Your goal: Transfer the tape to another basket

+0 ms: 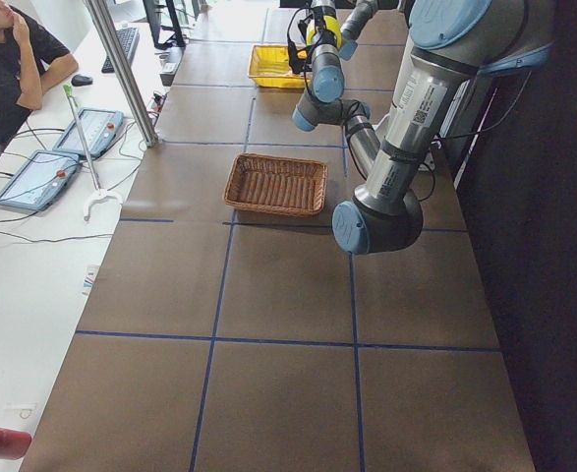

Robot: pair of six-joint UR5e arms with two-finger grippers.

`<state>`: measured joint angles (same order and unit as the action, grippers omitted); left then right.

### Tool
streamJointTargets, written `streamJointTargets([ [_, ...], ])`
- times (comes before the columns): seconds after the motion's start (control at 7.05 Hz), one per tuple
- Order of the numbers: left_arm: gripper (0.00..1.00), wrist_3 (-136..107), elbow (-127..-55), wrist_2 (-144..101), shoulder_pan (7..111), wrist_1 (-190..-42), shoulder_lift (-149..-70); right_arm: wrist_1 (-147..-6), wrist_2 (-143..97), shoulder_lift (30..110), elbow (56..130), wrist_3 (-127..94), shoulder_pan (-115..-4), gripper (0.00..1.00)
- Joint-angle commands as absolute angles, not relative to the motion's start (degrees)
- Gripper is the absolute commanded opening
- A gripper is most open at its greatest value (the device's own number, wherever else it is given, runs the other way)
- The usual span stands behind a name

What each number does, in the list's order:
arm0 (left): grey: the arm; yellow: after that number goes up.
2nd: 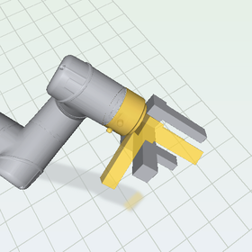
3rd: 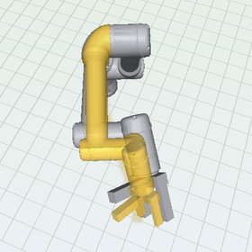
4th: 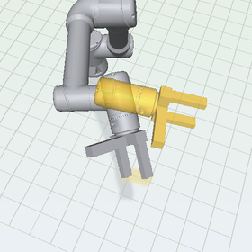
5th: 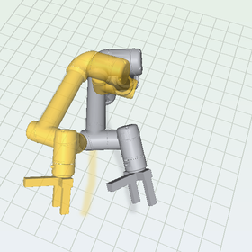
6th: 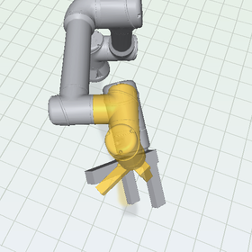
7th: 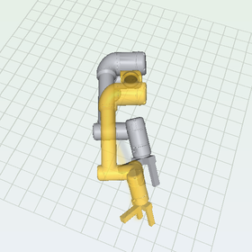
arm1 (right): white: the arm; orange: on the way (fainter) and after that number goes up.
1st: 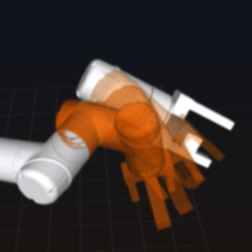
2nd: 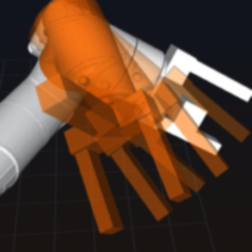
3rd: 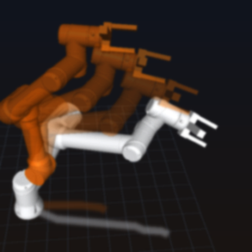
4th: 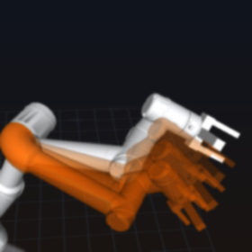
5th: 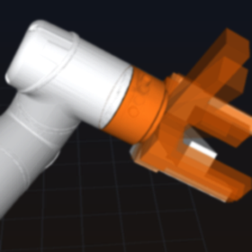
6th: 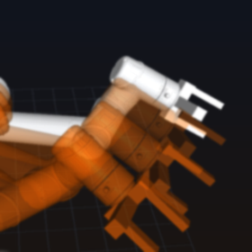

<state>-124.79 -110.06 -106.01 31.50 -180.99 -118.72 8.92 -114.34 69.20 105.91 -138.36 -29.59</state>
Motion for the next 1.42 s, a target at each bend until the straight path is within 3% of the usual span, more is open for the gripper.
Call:
streamJointTargets([
  [0.0,0.98,-124.72,-109.95,-104.07,29.80,-181.05,-119.18,8.96,-114.26,69.17,105.91,-138.34,-29.09,0.03],
  [0.14,0.96,-124.72,-109.95,-104.06,29.62,-181.05,-119.18,8.96,-114.17,69.17,105.91,-138.34,-29.00,0.04],
  [0.28,0.84,-124.72,-109.95,-104.06,29.27,-181.05,-119.18,8.96,-114.08,69.17,105.82,-138.17,-28.74,0.05],
  [0.43,0.42,-124.72,-109.86,-104.06,28.92,-181.05,-119.01,8.96,-114.08,69.08,105.82,-138.16,-28.65,0.23],
  [0.57,0.02,-124.63,-109.86,-104.06,28.83,-181.05,-118.74,8.88,-113.82,69.08,105.82,-138.16,-28.74,0.97],
  [1.28,0.00,-124.28,-110.74,-104.15,29.18,-182.88,-117.25,9.14,-113.91,69.78,105.91,-137.64,-29.26,1.00],
])
